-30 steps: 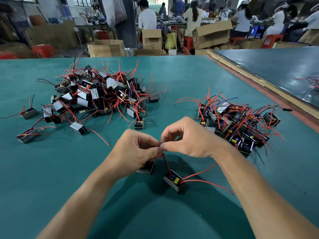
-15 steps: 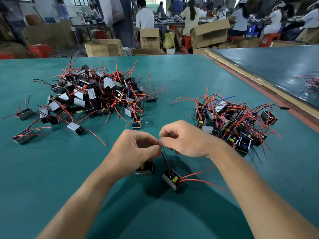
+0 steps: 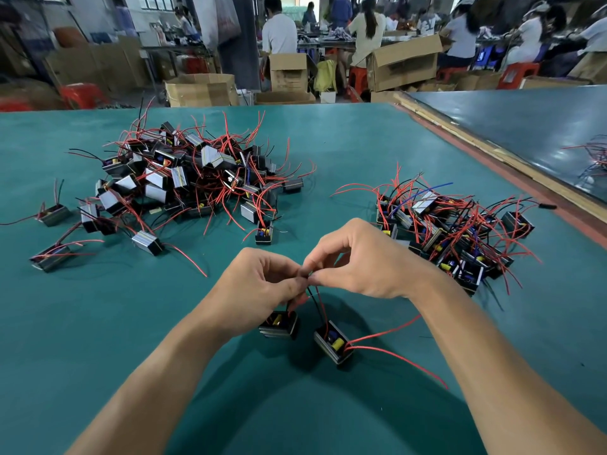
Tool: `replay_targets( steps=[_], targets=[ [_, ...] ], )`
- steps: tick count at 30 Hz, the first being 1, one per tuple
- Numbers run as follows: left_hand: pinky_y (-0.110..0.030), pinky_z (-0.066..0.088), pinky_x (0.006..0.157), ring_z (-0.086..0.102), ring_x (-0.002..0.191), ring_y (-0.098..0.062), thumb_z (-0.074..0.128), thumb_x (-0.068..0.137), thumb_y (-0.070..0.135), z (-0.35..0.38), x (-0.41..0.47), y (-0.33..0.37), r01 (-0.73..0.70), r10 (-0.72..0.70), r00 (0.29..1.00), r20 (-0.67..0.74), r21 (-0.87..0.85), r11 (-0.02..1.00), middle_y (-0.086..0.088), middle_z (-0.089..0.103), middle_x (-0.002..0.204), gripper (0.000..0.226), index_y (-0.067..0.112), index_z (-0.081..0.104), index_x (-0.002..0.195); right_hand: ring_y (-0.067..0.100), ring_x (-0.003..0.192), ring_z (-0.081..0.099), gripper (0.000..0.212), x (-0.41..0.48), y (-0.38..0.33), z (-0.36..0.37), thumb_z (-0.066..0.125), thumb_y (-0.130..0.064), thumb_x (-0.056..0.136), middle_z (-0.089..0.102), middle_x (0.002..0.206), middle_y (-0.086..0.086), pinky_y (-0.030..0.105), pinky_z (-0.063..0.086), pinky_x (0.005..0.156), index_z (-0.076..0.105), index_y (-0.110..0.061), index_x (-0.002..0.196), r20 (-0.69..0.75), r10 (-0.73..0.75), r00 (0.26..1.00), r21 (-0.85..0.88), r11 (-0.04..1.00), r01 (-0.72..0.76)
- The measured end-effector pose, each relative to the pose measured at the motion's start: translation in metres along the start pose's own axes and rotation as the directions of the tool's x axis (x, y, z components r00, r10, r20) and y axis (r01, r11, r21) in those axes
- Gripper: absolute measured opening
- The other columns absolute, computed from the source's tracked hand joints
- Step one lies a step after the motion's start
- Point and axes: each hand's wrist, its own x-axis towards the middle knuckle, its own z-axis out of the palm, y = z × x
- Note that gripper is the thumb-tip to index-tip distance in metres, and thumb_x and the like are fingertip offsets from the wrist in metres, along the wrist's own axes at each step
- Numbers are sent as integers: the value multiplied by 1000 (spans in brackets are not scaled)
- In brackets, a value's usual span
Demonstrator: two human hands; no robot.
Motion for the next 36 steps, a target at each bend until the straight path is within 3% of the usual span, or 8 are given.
replay_targets(
  steps=[9,22,25,29,32,36],
  targets=[
    [-14,46,56,56,51,-9,72,86,4,2,1,-3,24,-25,999,-26,-16,1000,-2,70,61,16,13,77,74,23,70,66,11,0,1,2,77,-14,82,73,72,2,39,55,68,79,-25,82,2,50,999,-68,996,-49],
    [-16,45,54,54,51,-8,72,86,4,1,1,-1,48,-44,994,-97,39,998,-4,69,60,14,9,75,73,16,72,63,12,-1,-8,4,66,-22,91,70,73,-2,38,53,73,70,-22,80,20,79,997,-225,972,-73],
    [-19,47,54,57,51,-8,72,84,3,2,0,2,42,-35,992,-120,56,998,-6,72,63,15,10,76,72,12,64,56,16,0,-9,7,62,-24,93,65,68,-5,35,49,65,67,-21,79,38,128,991,-264,958,-114],
    [-33,52,58,57,54,-9,76,82,10,7,-4,3,-51,94,983,-160,254,966,-1,72,63,14,18,76,71,3,55,48,26,0,-9,8,59,-24,94,57,59,-12,23,38,58,59,-25,68,64,224,972,-270,942,-200],
    [-31,52,58,59,52,-9,78,78,12,13,-7,4,-172,271,946,-181,429,887,9,69,59,13,22,77,71,-1,47,44,31,0,-9,5,60,-18,93,52,48,-16,14,34,51,59,-24,63,91,331,939,-173,934,-312],
    [-31,52,59,59,52,-12,78,78,13,16,-7,3,-239,363,921,-141,531,813,9,65,56,13,25,76,73,4,40,43,28,-1,-9,3,58,-14,93,50,47,-12,19,35,45,58,-18,66,209,480,852,-7,872,-489]
  ],
)
